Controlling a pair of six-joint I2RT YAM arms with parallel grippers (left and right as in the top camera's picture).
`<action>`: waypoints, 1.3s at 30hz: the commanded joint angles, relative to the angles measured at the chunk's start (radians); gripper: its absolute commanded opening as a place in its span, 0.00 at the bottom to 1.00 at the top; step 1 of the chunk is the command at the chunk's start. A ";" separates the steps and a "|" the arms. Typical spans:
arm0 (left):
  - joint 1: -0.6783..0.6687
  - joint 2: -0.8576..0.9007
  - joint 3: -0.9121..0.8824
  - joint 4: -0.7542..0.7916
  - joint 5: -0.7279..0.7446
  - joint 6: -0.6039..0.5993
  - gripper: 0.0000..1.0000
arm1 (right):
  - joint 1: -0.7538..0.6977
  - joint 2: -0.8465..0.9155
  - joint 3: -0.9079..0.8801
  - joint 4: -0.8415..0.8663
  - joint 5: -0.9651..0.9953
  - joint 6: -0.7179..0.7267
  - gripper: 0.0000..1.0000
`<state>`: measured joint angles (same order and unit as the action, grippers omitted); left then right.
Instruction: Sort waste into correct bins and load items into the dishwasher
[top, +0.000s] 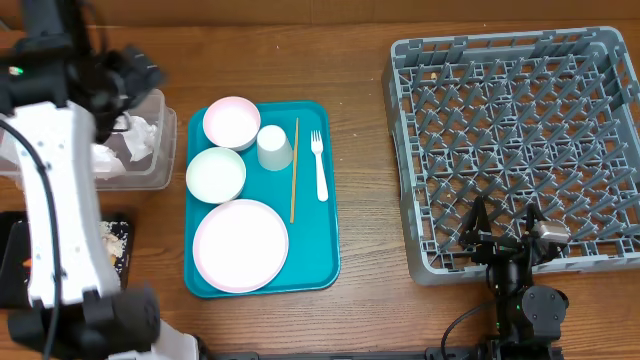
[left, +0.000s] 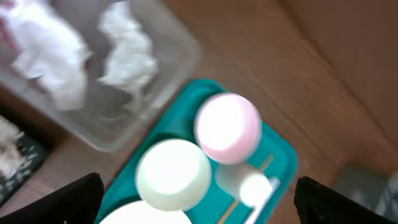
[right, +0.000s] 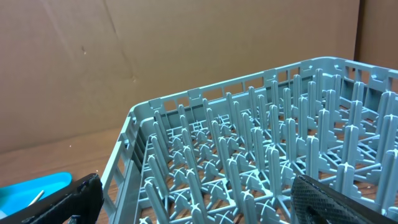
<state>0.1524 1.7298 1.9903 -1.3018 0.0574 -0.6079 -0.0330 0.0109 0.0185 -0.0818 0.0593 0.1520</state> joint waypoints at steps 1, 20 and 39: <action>-0.181 -0.023 0.019 -0.004 0.008 0.146 1.00 | 0.000 -0.008 -0.010 0.005 0.006 -0.007 1.00; -0.195 -0.039 0.022 -0.196 -0.346 -0.236 1.00 | 0.000 -0.008 -0.010 0.005 0.006 -0.007 1.00; 0.089 -0.075 0.020 -0.324 -0.259 -0.357 1.00 | 0.000 -0.008 -0.010 0.096 -0.100 0.066 1.00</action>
<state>0.2375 1.6485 2.0037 -1.6253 -0.2058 -0.9443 -0.0326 0.0109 0.0185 -0.0116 0.0528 0.1925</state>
